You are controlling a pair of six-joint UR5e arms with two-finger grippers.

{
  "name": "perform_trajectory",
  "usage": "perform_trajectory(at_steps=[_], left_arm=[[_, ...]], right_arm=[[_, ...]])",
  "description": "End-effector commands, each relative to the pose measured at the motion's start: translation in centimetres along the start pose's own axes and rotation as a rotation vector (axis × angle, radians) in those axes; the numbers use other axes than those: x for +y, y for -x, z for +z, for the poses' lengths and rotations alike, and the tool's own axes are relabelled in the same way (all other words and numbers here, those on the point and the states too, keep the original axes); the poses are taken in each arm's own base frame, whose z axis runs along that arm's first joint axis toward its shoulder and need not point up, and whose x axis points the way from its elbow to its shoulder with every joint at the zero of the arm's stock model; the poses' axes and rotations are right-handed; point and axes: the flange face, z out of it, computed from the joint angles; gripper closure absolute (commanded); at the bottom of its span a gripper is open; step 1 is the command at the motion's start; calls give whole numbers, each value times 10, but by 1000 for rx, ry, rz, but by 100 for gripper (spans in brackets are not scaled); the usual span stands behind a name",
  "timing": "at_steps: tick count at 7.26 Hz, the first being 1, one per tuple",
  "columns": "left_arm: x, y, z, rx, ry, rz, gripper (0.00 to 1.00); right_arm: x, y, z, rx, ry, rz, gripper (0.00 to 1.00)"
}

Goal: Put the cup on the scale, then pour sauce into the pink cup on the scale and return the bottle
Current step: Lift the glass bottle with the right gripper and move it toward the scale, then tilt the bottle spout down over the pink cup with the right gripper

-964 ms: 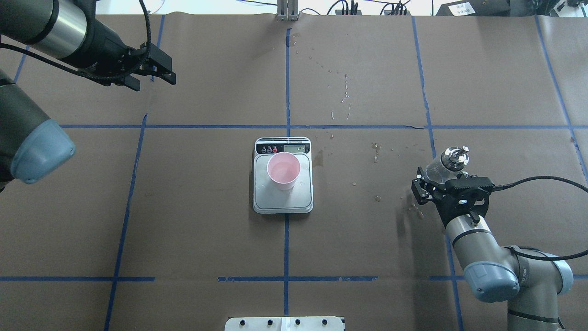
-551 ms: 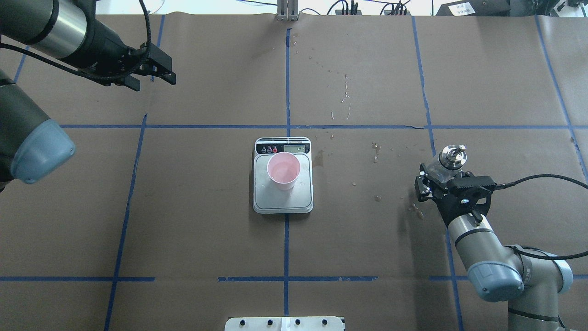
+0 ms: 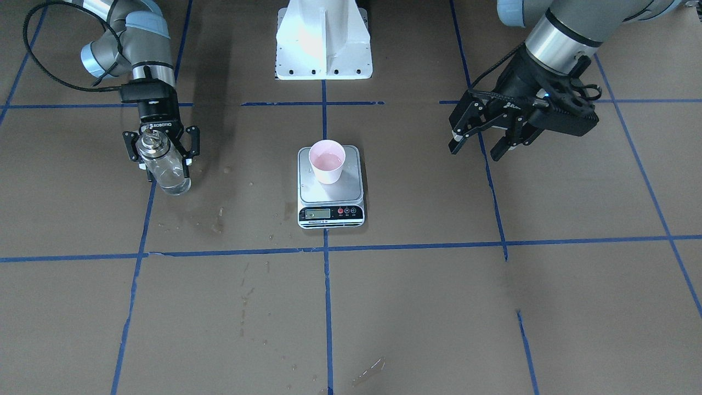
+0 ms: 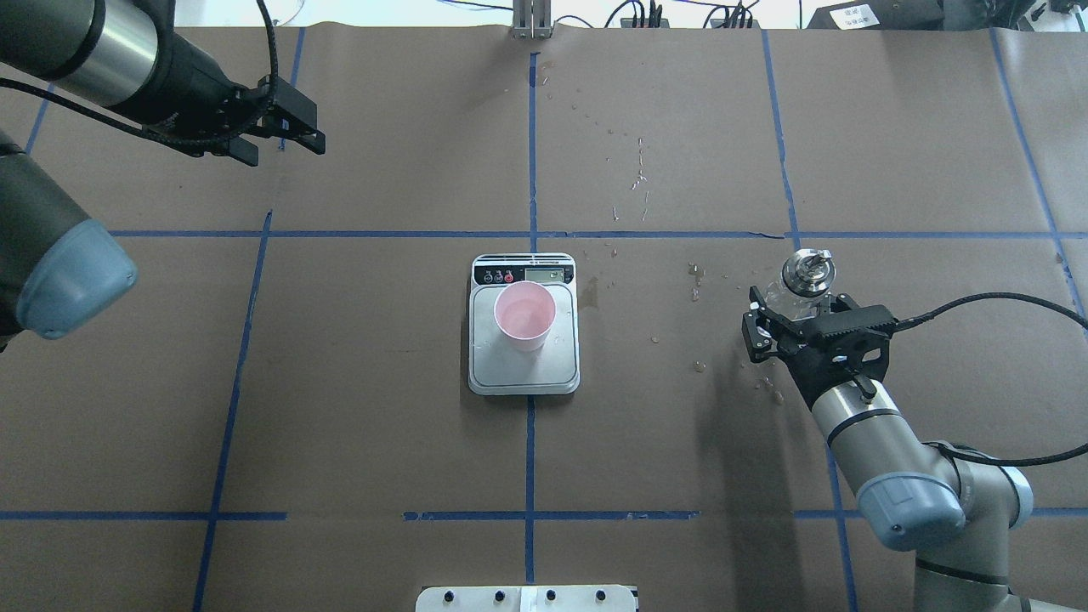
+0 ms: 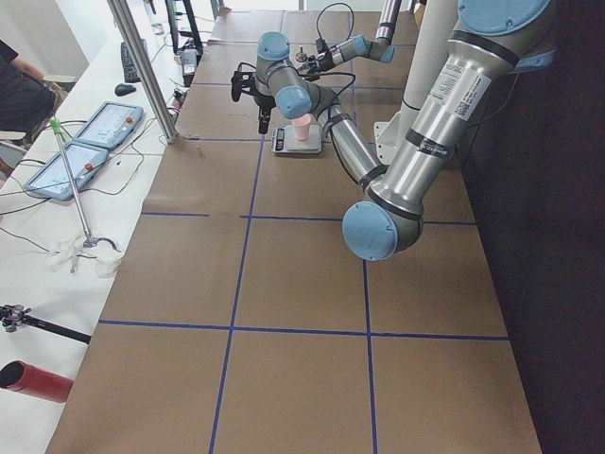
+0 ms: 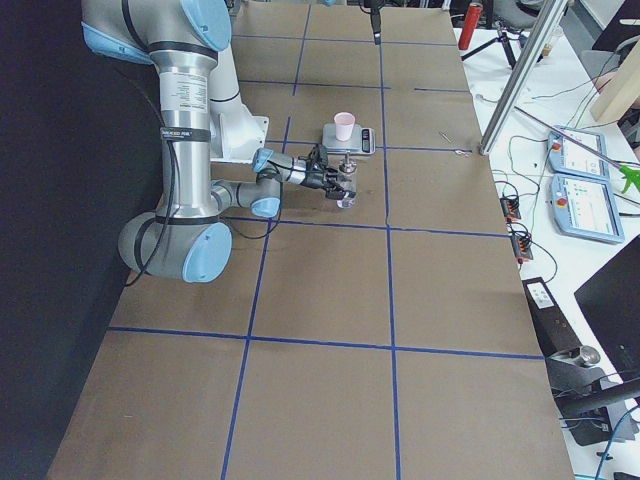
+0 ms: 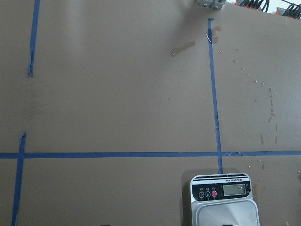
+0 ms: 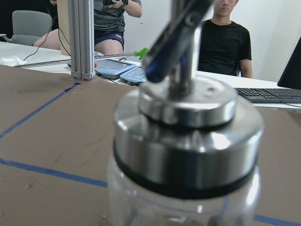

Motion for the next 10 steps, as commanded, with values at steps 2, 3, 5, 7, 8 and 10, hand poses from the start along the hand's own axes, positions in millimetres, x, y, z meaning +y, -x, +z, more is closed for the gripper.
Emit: perform_trajectory(at_steps=[2,3,5,7,8,10], left_arm=[[-1,11,-4,-10,-7,-2,16],[0,20,-1,-19,-4,9,16],[2,40,4,-44,7,82,16],[3,52,8,-58,16,128,16],[2,54,10,-62,17,126,16],[1,54,9,-60,16,125,16]], right_arm=[[-43,80,28,88,27,-183,100],[-48,87,34,117,42,-259,100],[-67,119,40,179,27,-456,100],[-80,155,36,277,31,-772,100],[-74,152,39,292,45,-840,100],[-49,160,40,408,-40,-1081,100]])
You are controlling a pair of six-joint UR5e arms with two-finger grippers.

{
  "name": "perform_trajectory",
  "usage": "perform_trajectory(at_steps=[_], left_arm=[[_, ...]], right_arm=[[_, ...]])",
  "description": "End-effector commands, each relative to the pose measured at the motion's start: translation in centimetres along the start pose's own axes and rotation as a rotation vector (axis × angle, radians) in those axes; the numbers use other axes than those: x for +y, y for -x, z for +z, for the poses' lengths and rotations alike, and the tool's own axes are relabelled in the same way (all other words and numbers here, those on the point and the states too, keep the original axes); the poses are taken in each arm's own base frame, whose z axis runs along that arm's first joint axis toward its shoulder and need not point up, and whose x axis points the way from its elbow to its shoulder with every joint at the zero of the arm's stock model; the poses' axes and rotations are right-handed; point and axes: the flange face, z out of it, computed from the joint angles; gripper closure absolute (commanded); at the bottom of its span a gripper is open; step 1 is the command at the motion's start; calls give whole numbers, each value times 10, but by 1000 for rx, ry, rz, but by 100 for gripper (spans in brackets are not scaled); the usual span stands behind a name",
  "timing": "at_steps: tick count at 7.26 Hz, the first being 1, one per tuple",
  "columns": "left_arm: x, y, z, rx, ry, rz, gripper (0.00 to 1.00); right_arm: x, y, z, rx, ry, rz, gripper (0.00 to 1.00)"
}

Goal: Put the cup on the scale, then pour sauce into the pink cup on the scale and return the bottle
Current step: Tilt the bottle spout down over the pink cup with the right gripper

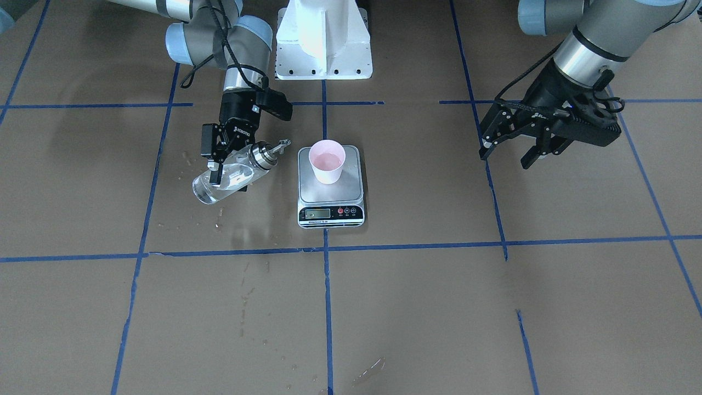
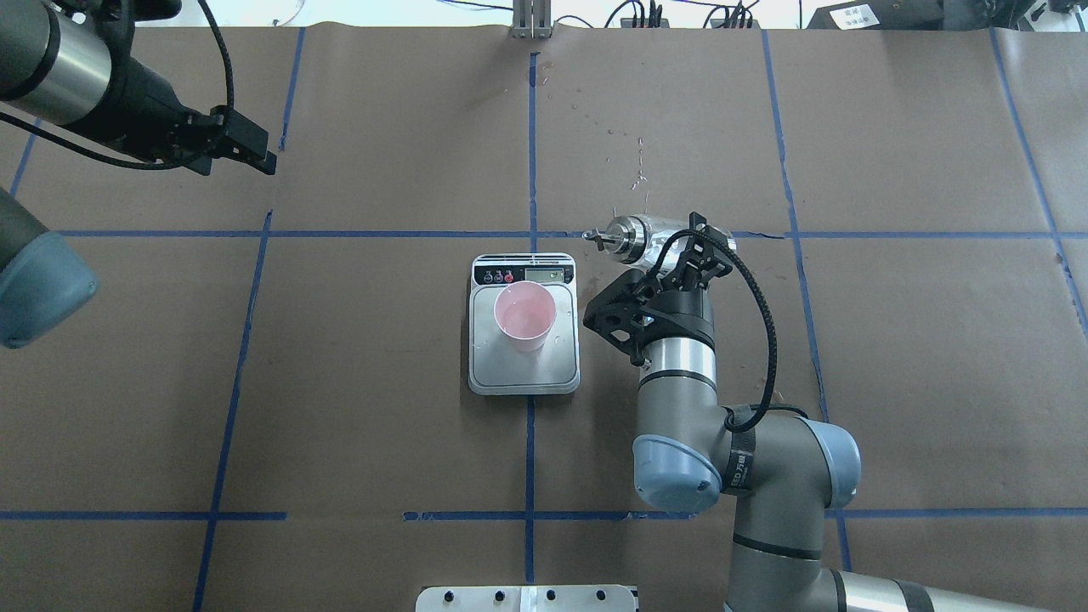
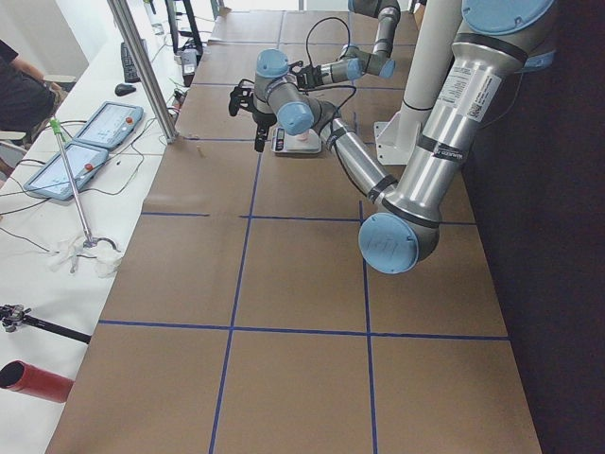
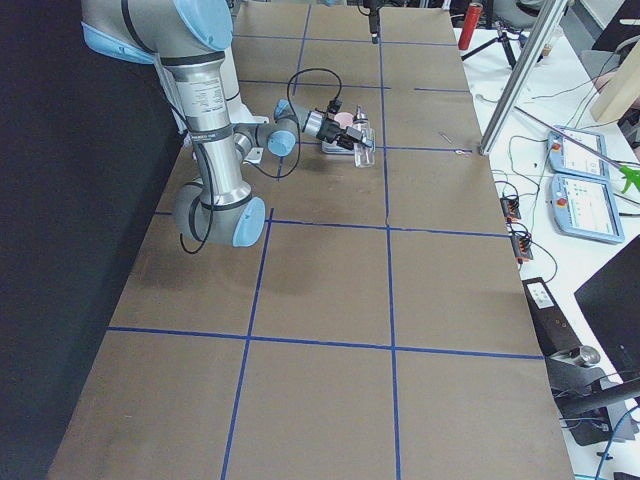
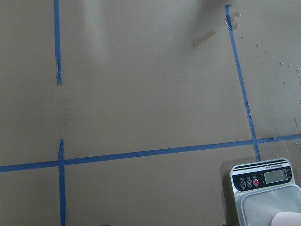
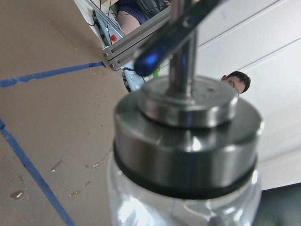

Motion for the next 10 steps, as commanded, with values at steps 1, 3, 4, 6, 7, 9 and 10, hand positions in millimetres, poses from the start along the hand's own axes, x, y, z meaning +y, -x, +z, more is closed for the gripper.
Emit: perform_trajectory(at_steps=[1,3,4,6,7,9,10], left_arm=[[0,1,1,-1,1,-1,16],[-1,2,1,-2,2,-2,16],[-1,2,1,-2,2,-3,16],[-1,2,1,-2,2,-3,16],[-1,2,1,-2,2,-3,16],[-1,2,1,-2,2,-2,16],[0,2,2,-2,4,-3,16]], right_arm=[[-1,17,-13,140,-61,-262,100],[2,26,-18,156,-72,-297,100],[3,27,-18,157,-70,-310,100],[-6,27,-19,159,-69,-357,100],[-8,27,-19,162,-66,-396,100],[-11,34,-18,173,-64,-440,100],[-19,33,-19,178,-63,-483,100]])
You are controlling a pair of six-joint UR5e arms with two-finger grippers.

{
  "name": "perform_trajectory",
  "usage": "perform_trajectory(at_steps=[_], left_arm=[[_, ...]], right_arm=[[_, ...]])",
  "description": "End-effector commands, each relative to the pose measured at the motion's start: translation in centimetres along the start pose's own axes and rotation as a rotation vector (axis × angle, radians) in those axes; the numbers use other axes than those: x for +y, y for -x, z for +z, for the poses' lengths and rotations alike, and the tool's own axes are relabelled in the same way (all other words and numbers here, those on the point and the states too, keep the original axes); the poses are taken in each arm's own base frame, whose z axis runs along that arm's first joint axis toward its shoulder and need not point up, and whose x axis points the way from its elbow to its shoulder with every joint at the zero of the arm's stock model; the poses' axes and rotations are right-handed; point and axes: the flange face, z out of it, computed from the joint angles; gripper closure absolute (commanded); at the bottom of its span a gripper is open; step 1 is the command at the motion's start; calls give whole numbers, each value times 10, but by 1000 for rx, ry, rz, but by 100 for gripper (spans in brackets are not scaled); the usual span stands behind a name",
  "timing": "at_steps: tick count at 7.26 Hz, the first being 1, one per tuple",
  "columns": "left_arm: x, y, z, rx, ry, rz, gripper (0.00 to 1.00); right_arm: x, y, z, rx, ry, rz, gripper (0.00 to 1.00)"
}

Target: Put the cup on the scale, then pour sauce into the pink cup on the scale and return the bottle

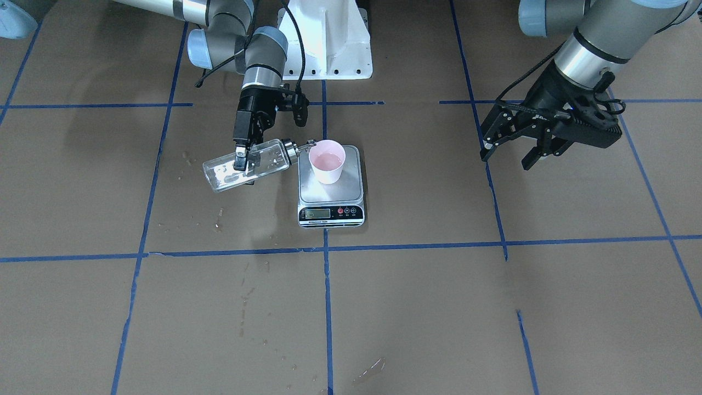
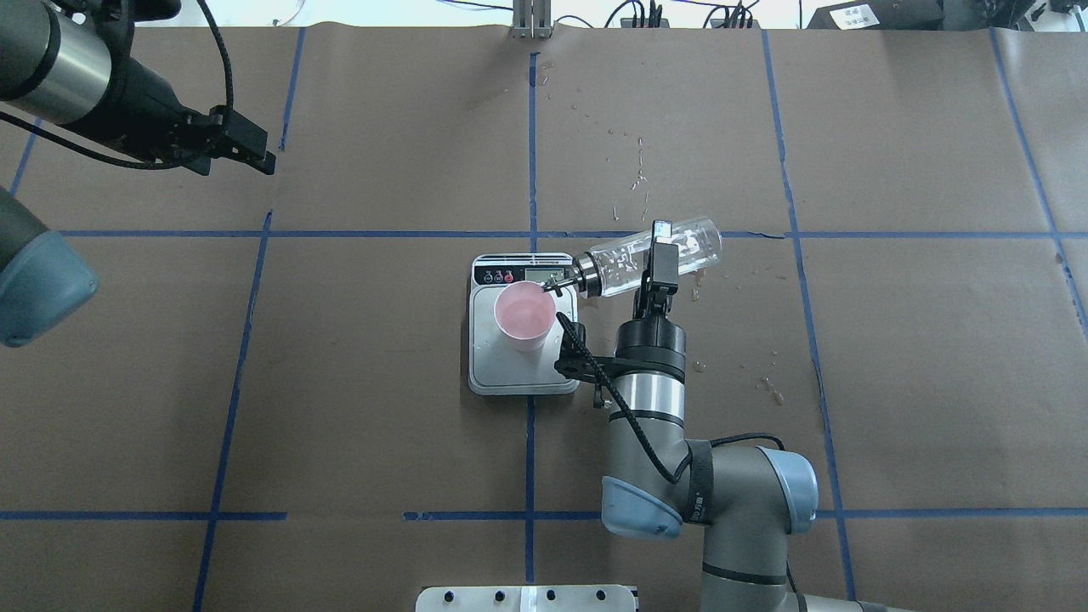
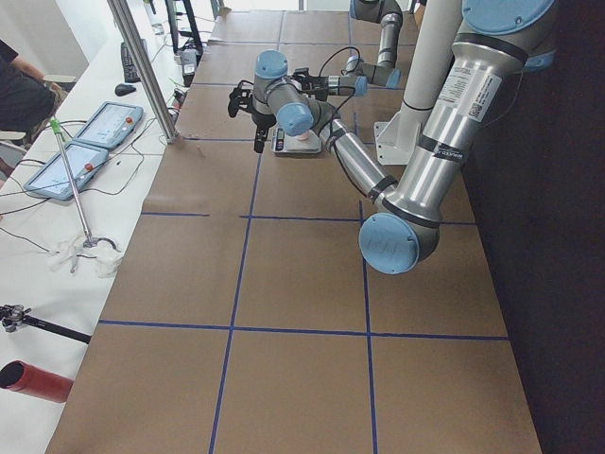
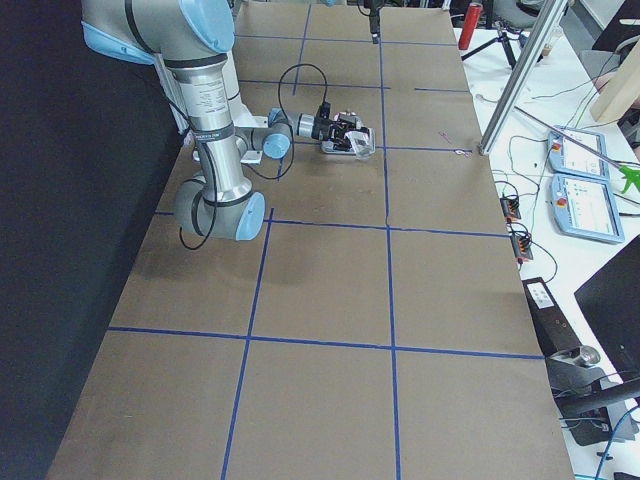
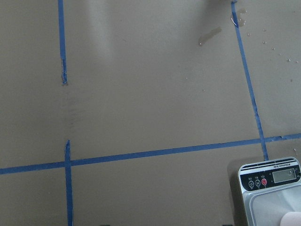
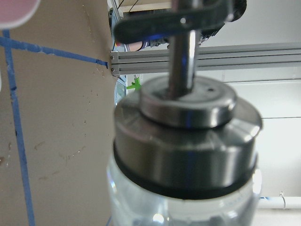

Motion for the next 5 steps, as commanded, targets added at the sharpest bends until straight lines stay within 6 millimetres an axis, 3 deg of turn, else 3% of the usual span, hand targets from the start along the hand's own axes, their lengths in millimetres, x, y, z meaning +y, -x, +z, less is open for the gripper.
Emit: perform_trajectory(at_steps=[1,5], left_arm=[[1,0,0,1,1,-1,16],[0,0,0,0,2,-2,16]], right_arm=[[-9,-3,0,13,-1,-84,100],[-14,-14,1,74,7,-257,100]])
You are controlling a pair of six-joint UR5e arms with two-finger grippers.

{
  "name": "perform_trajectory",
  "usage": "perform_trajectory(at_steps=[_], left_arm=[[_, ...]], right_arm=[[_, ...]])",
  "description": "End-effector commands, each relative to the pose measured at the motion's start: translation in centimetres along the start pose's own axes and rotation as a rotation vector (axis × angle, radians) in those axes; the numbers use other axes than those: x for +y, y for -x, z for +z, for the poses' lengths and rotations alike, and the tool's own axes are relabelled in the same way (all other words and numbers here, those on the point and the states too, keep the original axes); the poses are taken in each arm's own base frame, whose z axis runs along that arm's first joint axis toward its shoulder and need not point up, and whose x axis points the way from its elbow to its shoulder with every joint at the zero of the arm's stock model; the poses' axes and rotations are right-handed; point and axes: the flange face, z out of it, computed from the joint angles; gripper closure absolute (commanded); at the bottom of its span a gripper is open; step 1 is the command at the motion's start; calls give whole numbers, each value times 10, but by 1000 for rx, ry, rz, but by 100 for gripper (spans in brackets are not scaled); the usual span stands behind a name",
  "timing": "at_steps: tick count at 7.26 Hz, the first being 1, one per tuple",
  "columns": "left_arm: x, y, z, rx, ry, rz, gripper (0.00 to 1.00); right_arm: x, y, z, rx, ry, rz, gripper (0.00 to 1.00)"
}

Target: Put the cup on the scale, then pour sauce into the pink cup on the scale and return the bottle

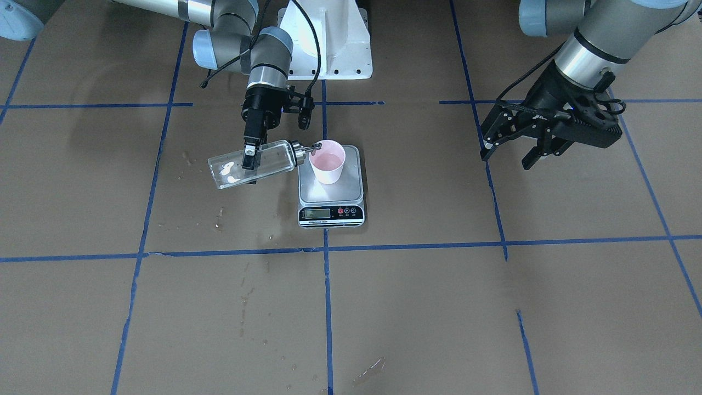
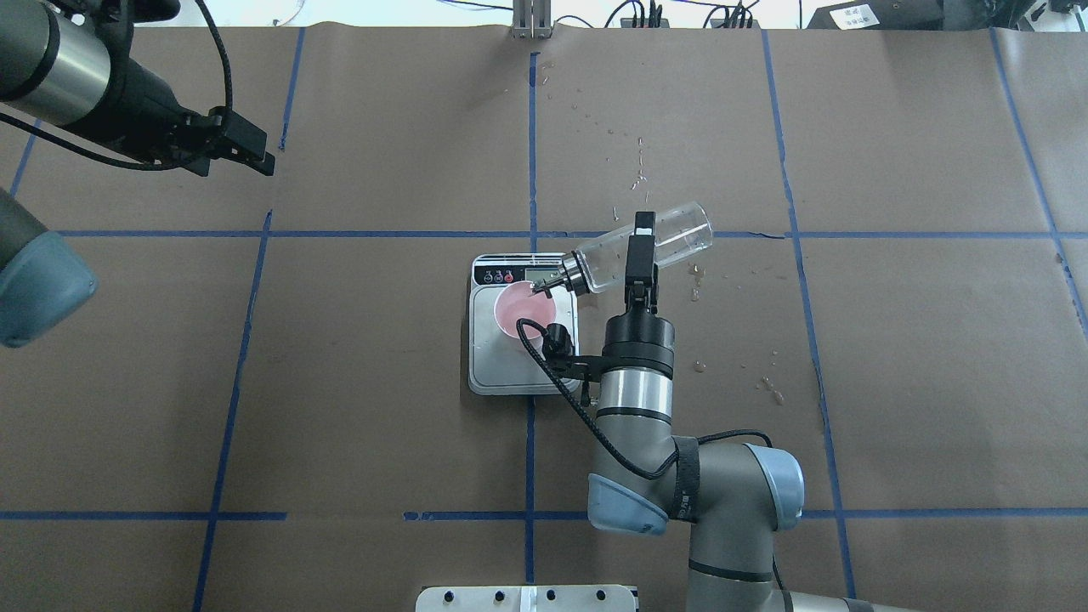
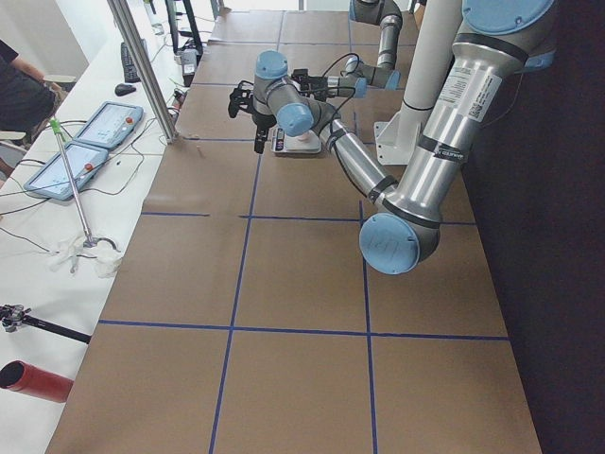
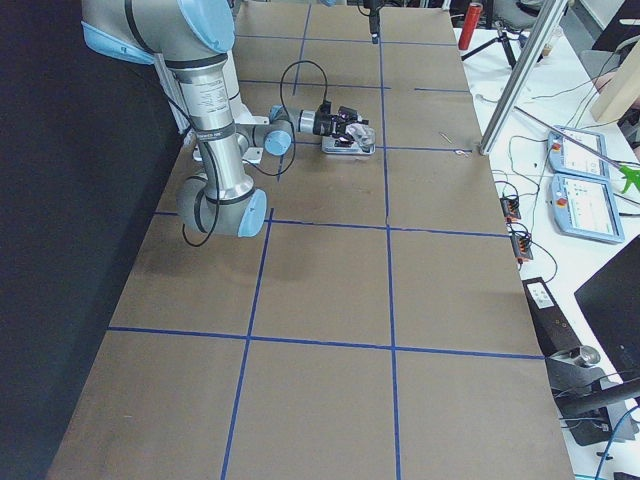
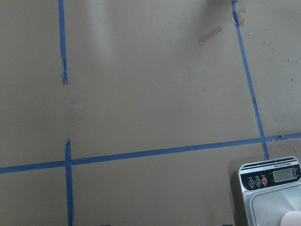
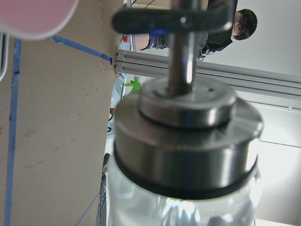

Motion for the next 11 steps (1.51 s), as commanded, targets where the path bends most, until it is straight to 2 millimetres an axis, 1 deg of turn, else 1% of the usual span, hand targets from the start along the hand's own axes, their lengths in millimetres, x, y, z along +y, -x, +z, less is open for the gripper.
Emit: perform_trajectory(at_steps=[1,3,7,8,11], left_arm=[[0,0,0,0,0,-1,16],[0,0,0,1,1,-3,16],[0,1,2,-1,5,-6,15],[0,1,2,-1,5,-8,15],[0,1,3,-2,5,-12,15]], right_arm=[[0,-5,2,30,9,-81,100],[0,-7,2,53,15,-136,100],[1,-10,3,56,19,-171,100],[2,-14,3,57,21,-213,100],[4,-12,4,58,22,-221,100]])
